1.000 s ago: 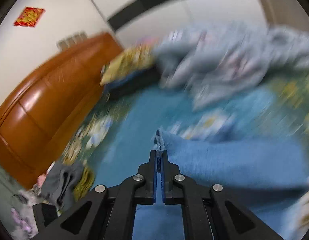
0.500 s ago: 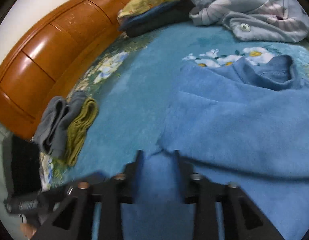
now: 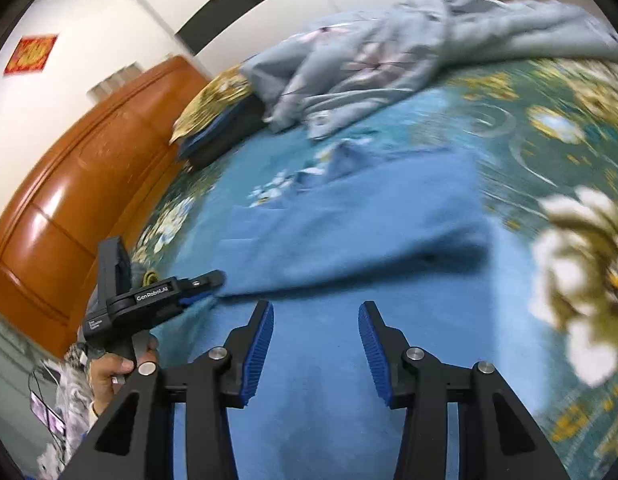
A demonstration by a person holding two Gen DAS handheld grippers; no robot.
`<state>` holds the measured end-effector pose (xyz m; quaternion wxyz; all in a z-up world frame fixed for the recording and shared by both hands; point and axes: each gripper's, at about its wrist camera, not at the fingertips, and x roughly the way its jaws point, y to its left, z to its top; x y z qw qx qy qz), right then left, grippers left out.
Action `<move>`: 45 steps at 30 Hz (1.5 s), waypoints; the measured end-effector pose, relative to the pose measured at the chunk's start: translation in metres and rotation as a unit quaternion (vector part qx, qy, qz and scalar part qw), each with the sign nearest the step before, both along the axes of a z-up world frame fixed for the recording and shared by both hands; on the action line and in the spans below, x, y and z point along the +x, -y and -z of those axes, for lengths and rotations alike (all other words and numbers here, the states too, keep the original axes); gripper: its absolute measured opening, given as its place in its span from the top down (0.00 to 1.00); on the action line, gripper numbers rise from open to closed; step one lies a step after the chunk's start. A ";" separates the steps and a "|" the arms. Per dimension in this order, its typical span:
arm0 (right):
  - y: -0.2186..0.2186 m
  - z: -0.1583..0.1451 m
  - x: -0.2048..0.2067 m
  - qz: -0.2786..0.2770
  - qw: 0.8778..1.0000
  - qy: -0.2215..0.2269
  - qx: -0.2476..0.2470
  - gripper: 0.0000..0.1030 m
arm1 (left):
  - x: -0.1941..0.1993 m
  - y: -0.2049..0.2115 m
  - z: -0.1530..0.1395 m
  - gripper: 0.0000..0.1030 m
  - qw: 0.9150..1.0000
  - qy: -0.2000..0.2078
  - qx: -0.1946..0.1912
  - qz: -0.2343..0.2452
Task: Fold clothes
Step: 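Grasp the folded side with the left gripper and fold it over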
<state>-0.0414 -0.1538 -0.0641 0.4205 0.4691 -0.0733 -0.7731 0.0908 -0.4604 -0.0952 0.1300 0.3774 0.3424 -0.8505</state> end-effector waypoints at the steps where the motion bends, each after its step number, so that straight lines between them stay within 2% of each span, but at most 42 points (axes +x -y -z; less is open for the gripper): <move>1: -0.008 0.003 -0.002 0.008 1.000 0.005 -0.001 0.53 | 0.002 -0.001 -0.007 0.94 1.000 -0.012 -0.013 -0.001; 3: -0.021 0.006 -0.004 0.017 1.000 0.008 0.000 0.53 | 0.007 -0.002 -0.019 0.97 0.999 -0.033 -0.039 -0.005; 6: -0.039 0.009 -0.001 0.022 1.000 0.002 0.000 0.53 | 0.014 -0.002 -0.023 0.97 0.997 -0.029 -0.070 -0.024; 10: -0.049 0.020 0.002 0.029 0.999 0.008 0.011 0.53 | 0.008 0.008 0.016 0.97 0.998 0.037 -0.030 -0.029; 13: -0.057 0.024 0.003 0.036 0.999 0.017 0.007 0.53 | 0.017 0.010 0.021 0.97 0.999 0.036 -0.009 -0.038; 16: -0.067 0.018 0.008 0.041 0.999 0.005 0.008 0.53 | 0.035 0.009 0.006 0.97 0.999 0.023 0.007 -0.041; 17: -0.071 0.014 0.010 0.043 0.999 0.000 0.008 0.53 | 0.045 0.005 -0.001 0.95 0.999 0.018 0.010 -0.038; 19: -0.083 0.008 0.018 0.052 0.999 -0.007 0.004 0.53 | 0.064 -0.004 -0.011 0.82 0.999 0.016 0.015 -0.030; 20: -0.090 0.006 0.023 0.057 0.998 -0.010 0.003 0.53 | 0.077 -0.012 -0.016 0.64 0.999 0.018 0.016 -0.026; 21: -0.098 0.006 0.030 0.062 0.998 -0.011 0.005 0.53 | 0.092 -0.021 -0.022 0.50 0.999 0.020 0.014 -0.022; 22: -0.104 0.008 0.036 0.066 0.998 -0.010 0.008 0.53 | 0.106 -0.029 -0.025 0.48 1.000 0.021 0.009 -0.017; 25: -0.124 0.020 0.057 0.071 0.997 0.001 0.034 0.53 | 0.139 -0.054 -0.029 0.46 1.000 0.027 -0.008 -0.001; 29: -0.150 0.034 0.085 0.078 0.995 0.013 0.062 0.53 | 0.173 -0.076 -0.020 0.46 0.999 0.039 0.008 0.015; 34: -0.170 0.041 0.113 0.085 0.995 0.022 0.038 0.53 | 0.197 -0.095 -0.010 0.46 0.998 0.039 0.017 0.047; 39: -0.167 0.046 0.125 0.069 0.997 0.019 0.026 0.51 | 0.199 -0.104 -0.009 0.46 0.996 0.043 0.026 0.067; 45: -0.162 0.053 0.131 0.040 0.998 0.038 -0.010 0.49 | 0.194 -0.118 -0.009 0.37 0.995 0.042 0.003 0.087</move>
